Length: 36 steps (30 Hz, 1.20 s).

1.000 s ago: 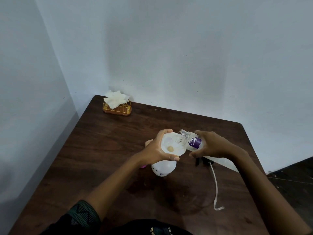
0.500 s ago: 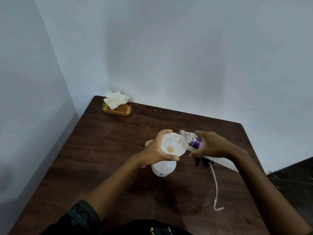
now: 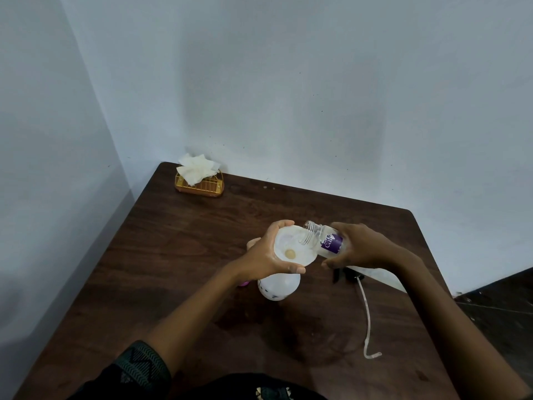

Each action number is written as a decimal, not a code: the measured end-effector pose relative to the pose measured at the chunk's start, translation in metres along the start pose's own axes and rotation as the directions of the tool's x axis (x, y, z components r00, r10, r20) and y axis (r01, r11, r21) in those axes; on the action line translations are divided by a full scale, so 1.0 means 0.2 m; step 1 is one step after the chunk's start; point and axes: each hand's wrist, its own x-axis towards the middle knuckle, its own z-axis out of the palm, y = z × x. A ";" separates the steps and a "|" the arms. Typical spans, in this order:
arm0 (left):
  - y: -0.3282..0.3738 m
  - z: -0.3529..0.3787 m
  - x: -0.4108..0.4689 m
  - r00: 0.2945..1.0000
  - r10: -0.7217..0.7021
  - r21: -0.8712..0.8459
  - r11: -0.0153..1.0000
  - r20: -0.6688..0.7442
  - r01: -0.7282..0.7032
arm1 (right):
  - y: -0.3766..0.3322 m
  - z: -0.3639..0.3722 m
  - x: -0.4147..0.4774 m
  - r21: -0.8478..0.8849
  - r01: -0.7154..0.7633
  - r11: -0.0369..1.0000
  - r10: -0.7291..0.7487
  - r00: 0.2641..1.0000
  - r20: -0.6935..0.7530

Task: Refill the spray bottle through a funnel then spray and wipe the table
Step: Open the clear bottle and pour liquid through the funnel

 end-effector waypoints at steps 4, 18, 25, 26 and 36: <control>0.00 0.00 0.00 1.000 -0.003 0.003 1.000 -0.004 0.003 | 0.00 0.00 0.00 -0.002 0.001 1.000 -0.001 1.000 0.001; -0.01 0.00 0.01 1.000 0.000 -0.006 1.000 -0.007 0.000 | -0.01 -0.01 -0.01 -0.021 -0.001 1.000 0.001 1.000 0.001; 0.00 0.00 0.01 1.000 0.005 -0.011 1.000 -0.009 -0.005 | -0.03 -0.02 -0.01 -0.031 -0.006 0.999 0.006 1.000 0.003; -0.01 0.01 0.01 1.000 0.007 -0.012 1.000 -0.009 -0.007 | -0.03 -0.02 -0.02 -0.032 -0.006 0.999 0.006 1.000 0.005; 0.00 0.00 0.01 1.000 0.013 -0.017 1.000 -0.005 -0.013 | -0.03 -0.02 -0.01 -0.045 -0.001 0.999 0.002 1.000 0.014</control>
